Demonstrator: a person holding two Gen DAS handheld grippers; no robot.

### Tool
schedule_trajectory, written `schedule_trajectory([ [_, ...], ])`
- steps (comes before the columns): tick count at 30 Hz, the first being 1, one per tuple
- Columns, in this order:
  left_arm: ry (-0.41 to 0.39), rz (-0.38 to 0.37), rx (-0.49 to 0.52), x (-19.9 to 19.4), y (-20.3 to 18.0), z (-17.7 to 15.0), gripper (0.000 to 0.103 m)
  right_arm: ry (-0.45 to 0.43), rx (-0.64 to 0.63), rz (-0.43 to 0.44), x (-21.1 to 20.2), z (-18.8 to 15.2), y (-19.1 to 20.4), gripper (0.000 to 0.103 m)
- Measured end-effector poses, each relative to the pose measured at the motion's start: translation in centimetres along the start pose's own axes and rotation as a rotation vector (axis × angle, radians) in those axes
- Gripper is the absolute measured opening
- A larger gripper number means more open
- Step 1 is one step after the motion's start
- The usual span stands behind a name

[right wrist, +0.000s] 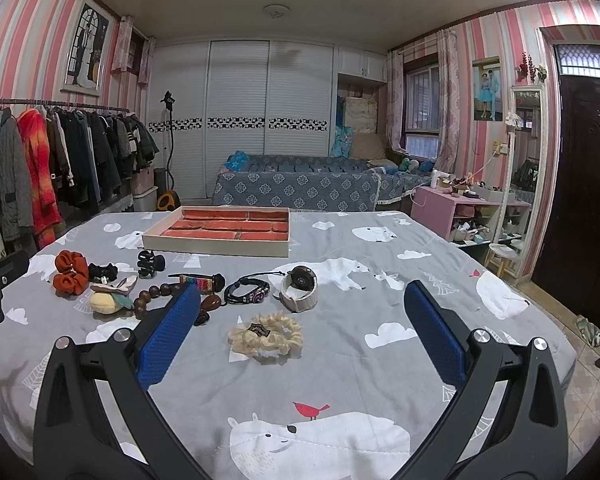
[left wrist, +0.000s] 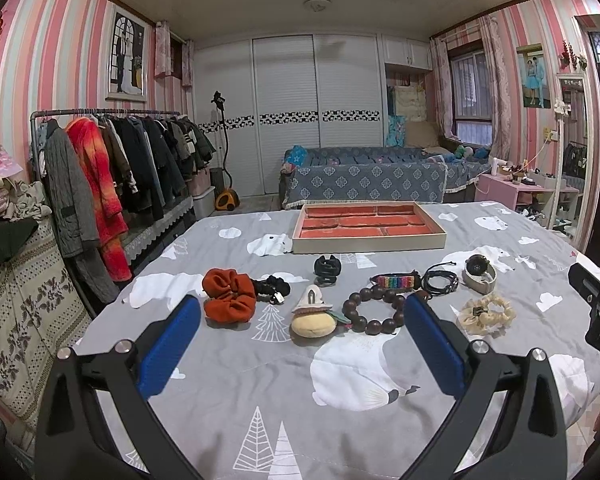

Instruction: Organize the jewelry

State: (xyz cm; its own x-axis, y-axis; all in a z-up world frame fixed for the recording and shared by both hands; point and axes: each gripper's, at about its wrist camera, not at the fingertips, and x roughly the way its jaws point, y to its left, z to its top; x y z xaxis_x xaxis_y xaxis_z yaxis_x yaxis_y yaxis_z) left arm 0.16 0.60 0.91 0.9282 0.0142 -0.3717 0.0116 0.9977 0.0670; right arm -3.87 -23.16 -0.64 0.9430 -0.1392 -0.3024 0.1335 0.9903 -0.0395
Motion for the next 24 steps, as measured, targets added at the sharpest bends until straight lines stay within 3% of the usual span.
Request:
schedule_trajectory([
  [24, -0.005, -0.004, 0.002, -0.27, -0.30, -0.26, 0.099, 0.001, 0.002, -0.002, 0.24, -0.62, 0.00, 0.099],
])
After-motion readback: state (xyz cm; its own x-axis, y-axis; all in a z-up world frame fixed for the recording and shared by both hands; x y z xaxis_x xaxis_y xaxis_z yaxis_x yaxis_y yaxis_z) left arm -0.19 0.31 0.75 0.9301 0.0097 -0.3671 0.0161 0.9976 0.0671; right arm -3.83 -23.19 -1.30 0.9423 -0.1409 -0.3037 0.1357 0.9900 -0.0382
